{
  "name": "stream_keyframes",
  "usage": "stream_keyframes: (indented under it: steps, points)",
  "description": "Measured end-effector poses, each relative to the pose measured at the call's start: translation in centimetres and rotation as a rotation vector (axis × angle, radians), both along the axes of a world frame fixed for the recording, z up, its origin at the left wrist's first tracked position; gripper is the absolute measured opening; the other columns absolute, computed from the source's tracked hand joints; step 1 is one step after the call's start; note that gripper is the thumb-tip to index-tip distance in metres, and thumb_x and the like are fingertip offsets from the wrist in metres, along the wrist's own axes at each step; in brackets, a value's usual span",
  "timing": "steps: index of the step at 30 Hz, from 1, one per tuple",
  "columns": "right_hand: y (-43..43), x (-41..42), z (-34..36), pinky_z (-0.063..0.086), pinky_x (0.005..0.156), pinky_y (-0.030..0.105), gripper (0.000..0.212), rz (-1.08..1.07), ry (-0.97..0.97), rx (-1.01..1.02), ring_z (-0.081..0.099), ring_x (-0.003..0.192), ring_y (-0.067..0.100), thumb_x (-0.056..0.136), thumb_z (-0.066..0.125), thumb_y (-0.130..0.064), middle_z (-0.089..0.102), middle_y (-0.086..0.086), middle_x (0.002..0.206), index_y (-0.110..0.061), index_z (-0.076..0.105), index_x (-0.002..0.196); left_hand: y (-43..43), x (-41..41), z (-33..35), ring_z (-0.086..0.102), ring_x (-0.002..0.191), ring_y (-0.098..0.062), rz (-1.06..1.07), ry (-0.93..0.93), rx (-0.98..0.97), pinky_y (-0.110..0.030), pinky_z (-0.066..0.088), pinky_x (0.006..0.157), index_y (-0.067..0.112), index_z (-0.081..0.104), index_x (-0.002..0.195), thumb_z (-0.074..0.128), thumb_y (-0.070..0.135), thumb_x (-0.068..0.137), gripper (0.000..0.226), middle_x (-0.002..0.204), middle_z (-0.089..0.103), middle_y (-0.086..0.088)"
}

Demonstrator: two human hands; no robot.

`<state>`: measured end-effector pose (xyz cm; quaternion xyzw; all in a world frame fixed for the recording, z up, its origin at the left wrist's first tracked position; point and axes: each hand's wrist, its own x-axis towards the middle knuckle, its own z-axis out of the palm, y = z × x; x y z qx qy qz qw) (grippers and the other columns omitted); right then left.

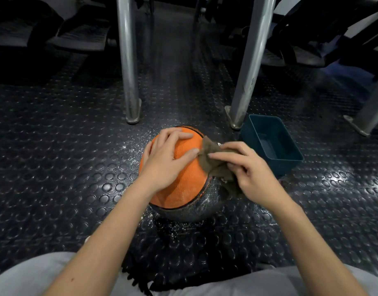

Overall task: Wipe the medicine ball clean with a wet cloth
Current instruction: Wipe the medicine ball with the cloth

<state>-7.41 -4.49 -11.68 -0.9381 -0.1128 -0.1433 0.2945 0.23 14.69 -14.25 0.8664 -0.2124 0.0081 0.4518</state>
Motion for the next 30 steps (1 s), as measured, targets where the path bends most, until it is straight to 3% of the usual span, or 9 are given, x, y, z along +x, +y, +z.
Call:
stream_keyframes:
  steps: [5, 8, 11, 13, 17, 21, 23, 27, 30]
  points:
    - [-3.5, -0.2, -0.2, 0.039, 0.091, 0.038, 0.048, -0.42, -0.002, -0.162, 0.048, 0.098, 0.029, 0.083, 0.05, 0.015, 0.059, 0.006, 0.114, -0.019, 0.071, 0.109, -0.1, -0.3, 0.1, 0.028, 0.118, 0.008, 0.004, -0.003, 0.012, -0.035, 0.007, 0.112, 0.053, 0.041, 0.108, 0.042, 0.064, 0.075, 0.035, 0.12, 0.033, 0.028]
    - [-0.9, -0.2, 1.0, 0.037, 0.096, 0.027, 0.048, -0.255, -0.169, 0.006, 0.051, 0.108, 0.023, 0.086, 0.049, 0.013, 0.055, 0.001, 0.118, -0.02, 0.067, 0.115, -0.2, -0.2, 0.0, 0.028, 0.116, 0.01, 0.011, -0.028, 0.008, -0.035, 0.009, 0.111, 0.054, 0.04, 0.107, 0.037, 0.072, 0.071, 0.041, 0.119, 0.033, 0.029]
    - [0.4, -0.2, 0.1, 0.035, 0.096, 0.019, 0.051, 0.04, -0.173, -0.09, 0.048, 0.104, 0.018, 0.083, 0.044, 0.009, 0.056, -0.003, 0.123, -0.024, 0.068, 0.113, -0.2, -0.1, -0.2, 0.029, 0.114, 0.01, 0.02, -0.033, 0.002, -0.037, 0.014, 0.112, 0.057, 0.04, 0.102, 0.031, 0.074, 0.066, 0.041, 0.118, 0.035, 0.028]
    - [-1.0, 0.1, -1.1, 0.035, 0.093, 0.017, 0.052, -0.015, -0.118, -0.135, 0.049, 0.096, 0.022, 0.082, 0.043, 0.009, 0.059, -0.007, 0.119, -0.025, 0.07, 0.109, -0.2, -0.2, -0.1, 0.03, 0.117, 0.009, 0.014, -0.029, -0.002, -0.038, 0.013, 0.112, 0.056, 0.04, 0.103, 0.035, 0.073, 0.068, 0.039, 0.119, 0.035, 0.028]
    - [-2.7, 0.4, -1.0, 0.045, 0.084, 0.045, 0.05, -0.401, -0.114, -0.185, 0.047, 0.088, 0.027, 0.08, 0.05, 0.016, 0.063, -0.003, 0.111, -0.021, 0.072, 0.106, -0.2, -0.1, 0.0, 0.028, 0.118, 0.009, 0.002, -0.016, 0.018, -0.039, 0.009, 0.113, 0.053, 0.041, 0.108, 0.039, 0.069, 0.073, 0.039, 0.121, 0.032, 0.029]
    - [-0.1, 0.0, 0.5, 0.032, 0.092, 0.01, 0.05, -0.101, -0.116, -0.025, 0.05, 0.1, 0.019, 0.085, 0.051, 0.013, 0.057, -0.009, 0.116, -0.025, 0.068, 0.113, -0.3, -0.2, -0.1, 0.029, 0.115, 0.01, 0.023, -0.05, 0.002, -0.041, 0.016, 0.112, 0.057, 0.04, 0.102, 0.032, 0.072, 0.067, 0.038, 0.117, 0.034, 0.03]
    - [-0.4, 0.3, -0.2, 0.03, 0.09, 0.009, 0.051, -0.059, -0.043, -0.093, 0.048, 0.099, 0.019, 0.086, 0.048, 0.011, 0.058, -0.006, 0.119, -0.026, 0.068, 0.113, -0.3, -0.2, -0.1, 0.03, 0.114, 0.011, 0.027, -0.054, -0.005, -0.041, 0.017, 0.112, 0.058, 0.039, 0.1, 0.033, 0.072, 0.067, 0.036, 0.115, 0.033, 0.034]
    - [-2.8, 0.4, -1.1, 0.038, 0.087, 0.036, 0.048, -0.441, 0.042, -0.219, 0.042, 0.092, 0.023, 0.087, 0.048, 0.009, 0.059, 0.0, 0.117, -0.023, 0.066, 0.117, -0.2, -0.1, -0.1, 0.028, 0.114, 0.011, 0.011, -0.042, -0.007, -0.039, 0.013, 0.112, 0.058, 0.039, 0.101, 0.035, 0.073, 0.068, 0.037, 0.113, 0.031, 0.038]
    - [-1.3, 0.2, 0.6, 0.034, 0.089, 0.016, 0.045, -0.324, -0.163, -0.02, 0.05, 0.099, 0.021, 0.086, 0.052, 0.011, 0.059, -0.005, 0.114, -0.02, 0.067, 0.115, -0.3, -0.1, -0.1, 0.026, 0.114, 0.012, 0.016, -0.036, -0.002, -0.037, 0.011, 0.111, 0.055, 0.04, 0.105, 0.035, 0.073, 0.069, 0.041, 0.118, 0.032, 0.032]
